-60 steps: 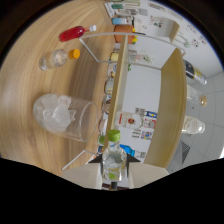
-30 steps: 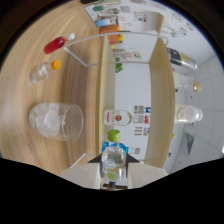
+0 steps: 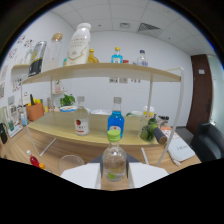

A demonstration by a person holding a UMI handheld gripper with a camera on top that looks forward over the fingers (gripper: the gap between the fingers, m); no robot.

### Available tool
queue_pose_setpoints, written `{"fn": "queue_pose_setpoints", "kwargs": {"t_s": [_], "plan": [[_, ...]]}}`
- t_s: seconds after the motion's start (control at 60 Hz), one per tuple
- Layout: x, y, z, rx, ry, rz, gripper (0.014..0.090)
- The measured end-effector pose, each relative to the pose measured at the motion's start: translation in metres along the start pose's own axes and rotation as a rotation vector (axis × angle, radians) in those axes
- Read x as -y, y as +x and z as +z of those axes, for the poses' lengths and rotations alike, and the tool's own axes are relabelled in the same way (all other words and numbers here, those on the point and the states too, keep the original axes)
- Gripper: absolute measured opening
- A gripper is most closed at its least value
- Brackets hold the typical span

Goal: Make me a cup of Vodka Sunrise.

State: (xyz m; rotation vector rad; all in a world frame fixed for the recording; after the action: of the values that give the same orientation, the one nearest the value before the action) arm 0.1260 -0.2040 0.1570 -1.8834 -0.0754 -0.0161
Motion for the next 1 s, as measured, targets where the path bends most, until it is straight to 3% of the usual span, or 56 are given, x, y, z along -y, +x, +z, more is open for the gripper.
{"fn": "queue_pose_setpoints", "kwargs": {"t_s": [0.317,0.5,1.0], "plan": [[-0.098,0.026,0.031,-0.05,-0.197,0.111,0.0356],[-0.124,0.025,0.039,-0.05,-0.258,0.116,0.0357],[-0.135,0.025,0.035,-0.053,-0.264,0.116,0.0378]]}}
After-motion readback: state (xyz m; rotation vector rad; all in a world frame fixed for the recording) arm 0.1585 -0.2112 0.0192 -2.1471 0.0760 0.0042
